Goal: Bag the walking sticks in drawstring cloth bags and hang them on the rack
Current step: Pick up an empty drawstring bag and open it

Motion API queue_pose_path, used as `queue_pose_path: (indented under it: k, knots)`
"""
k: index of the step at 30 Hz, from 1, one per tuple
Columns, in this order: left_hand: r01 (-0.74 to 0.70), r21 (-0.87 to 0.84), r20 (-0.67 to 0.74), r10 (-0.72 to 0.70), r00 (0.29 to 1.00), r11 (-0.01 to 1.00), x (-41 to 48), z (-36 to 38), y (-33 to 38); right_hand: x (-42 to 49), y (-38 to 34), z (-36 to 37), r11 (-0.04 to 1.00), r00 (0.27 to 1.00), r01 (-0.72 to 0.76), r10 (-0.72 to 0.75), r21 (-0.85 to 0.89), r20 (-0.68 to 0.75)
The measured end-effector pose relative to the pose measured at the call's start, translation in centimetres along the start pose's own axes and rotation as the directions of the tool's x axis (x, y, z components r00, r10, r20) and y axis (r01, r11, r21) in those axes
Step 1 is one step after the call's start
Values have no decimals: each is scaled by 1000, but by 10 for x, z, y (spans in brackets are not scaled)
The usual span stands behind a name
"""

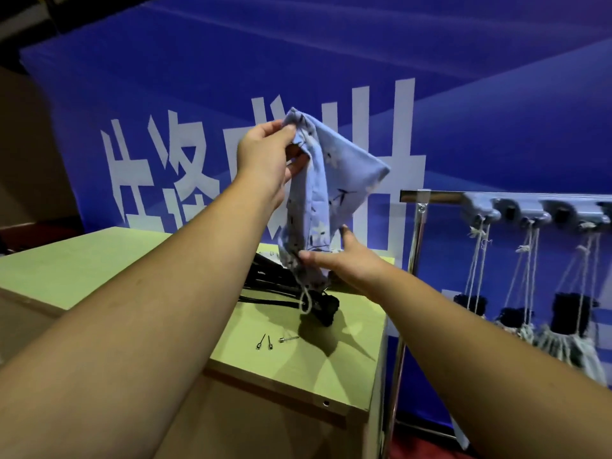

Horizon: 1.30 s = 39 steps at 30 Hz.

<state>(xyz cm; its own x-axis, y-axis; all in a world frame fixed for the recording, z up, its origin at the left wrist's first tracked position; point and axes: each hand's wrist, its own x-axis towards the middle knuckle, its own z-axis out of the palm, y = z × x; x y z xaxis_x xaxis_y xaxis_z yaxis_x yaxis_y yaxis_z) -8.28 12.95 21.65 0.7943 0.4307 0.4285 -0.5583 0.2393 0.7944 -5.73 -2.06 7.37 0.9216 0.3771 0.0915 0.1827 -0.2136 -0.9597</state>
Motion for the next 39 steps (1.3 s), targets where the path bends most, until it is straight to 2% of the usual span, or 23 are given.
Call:
queue_pose_path:
  k: [2,5,7,10,13,15,17,19,21,24,26,28,31,34,35,37,39]
  knots:
    - [57,-160,37,-52,998,985,-6,11,10,-9,-8,4,999,1000,17,-18,48,22]
    - [103,-209,79,-88,993,972,-19,24,25,-36,-33,2,992,987,21,-40,-124,-154]
    - [122,-98,112,-111,987,988,-33,31,34,-55,-47,-7,992,971,-6,-24,-124,-239]
    - [149,231,224,-202,954,961,-54,32,38,-77,-58,-24,1000,962,-12,6,-23,-272]
    - [109,484,298,-281,912,868,-83,31,32,-102,-66,-41,976,965,20,38,217,-259]
    - [144,550,333,-374,866,823,-105,30,29,-117,-68,-52,930,960,13,90,367,-263]
    - [210,599,378,-504,777,773,-127,26,26,-133,-68,-65,883,958,-15,147,470,-246]
    - [244,626,405,-576,710,741,-145,21,20,-147,-66,-78,821,952,-48,209,569,-222]
    - [281,649,395,-630,669,707,-163,18,11,-170,-66,-88,781,940,-44,243,623,-238]
    - [449,578,313,-693,649,681,-186,18,-6,-195,-61,-98,753,938,-44,257,657,-232]
    - [510,542,246,-707,663,668,-194,22,-20,-210,-55,-103,774,934,-95,286,626,-212]
    - [487,544,172,-659,732,683,-202,28,-25,-218,-48,-108,809,919,-212,355,548,-169]
    - [326,629,117,-501,858,706,-204,35,-33,-227,-33,-117,827,851,-422,503,372,-151]
    - [180,701,170,-407,897,690,-210,42,-27,-231,-24,-120,769,769,-611,633,185,-91]
    - [135,738,183,-388,903,661,-212,44,-24,-233,-21,-121,766,755,-639,643,75,-127]
    - [49,825,195,-365,910,563,-216,49,-17,-235,-16,-120,767,776,-627,602,-133,-188]
    - [17,869,191,-366,911,495,-219,53,-13,-236,-18,-114,788,805,-594,584,-162,-104]
